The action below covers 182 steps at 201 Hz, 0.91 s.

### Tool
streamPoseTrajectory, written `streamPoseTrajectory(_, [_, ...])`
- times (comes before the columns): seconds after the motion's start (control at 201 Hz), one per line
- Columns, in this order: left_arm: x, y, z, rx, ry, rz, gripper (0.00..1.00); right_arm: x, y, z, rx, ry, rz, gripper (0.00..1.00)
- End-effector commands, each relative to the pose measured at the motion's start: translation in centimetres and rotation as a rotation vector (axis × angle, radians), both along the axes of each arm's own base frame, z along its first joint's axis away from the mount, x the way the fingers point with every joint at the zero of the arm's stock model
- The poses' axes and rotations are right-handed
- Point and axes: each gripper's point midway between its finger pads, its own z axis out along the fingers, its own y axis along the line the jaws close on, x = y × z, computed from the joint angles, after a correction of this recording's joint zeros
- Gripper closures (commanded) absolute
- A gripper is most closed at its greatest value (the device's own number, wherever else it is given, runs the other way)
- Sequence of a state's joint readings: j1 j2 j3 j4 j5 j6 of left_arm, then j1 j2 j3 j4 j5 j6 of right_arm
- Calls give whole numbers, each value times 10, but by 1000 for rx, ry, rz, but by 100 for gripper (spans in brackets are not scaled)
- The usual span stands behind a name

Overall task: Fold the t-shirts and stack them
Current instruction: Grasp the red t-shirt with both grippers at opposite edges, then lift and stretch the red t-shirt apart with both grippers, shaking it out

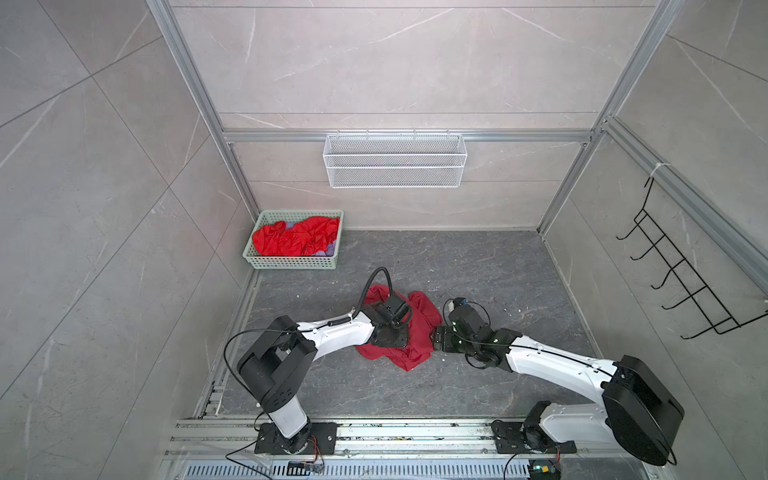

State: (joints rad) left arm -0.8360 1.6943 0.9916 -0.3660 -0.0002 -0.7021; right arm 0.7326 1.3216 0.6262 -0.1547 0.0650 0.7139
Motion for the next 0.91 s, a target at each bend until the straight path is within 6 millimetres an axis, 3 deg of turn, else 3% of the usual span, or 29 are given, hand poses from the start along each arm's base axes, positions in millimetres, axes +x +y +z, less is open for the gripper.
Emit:
streamPoseTrajectory(0.0, [9,-4,8,-12,-18,53,80,-2,14,-8,67,32,-4,13])
streamPoseTrajectory(0.199, [12,-1,25,-26,-63,66,99,-10,37,-23,103,86,30,23])
streamPoseTrajectory(0.279, [12,1,31,-37,-74,78,100,-10,36,-28,101,83,7,30])
streamPoseTrajectory(0.319, [12,1,34,-47,-79,82,100,-8,35,-29,98,76,-4,42])
streamPoseTrajectory(0.453, [10,6,50,-70,-103,97,100,2,26,-26,42,52,-57,100])
streamPoseTrajectory(0.513, [10,12,61,-69,-127,111,100,7,20,-17,21,29,-88,100])
streamPoseTrajectory(0.597, [11,29,86,-41,-193,132,100,12,12,7,18,-36,-117,100])
streamPoseTrajectory(0.657, [14,45,117,-21,-280,140,100,18,1,33,-5,-109,-143,100])
streamPoseTrajectory(0.901, [19,131,255,115,-711,229,100,34,-58,183,-122,-509,-239,100])
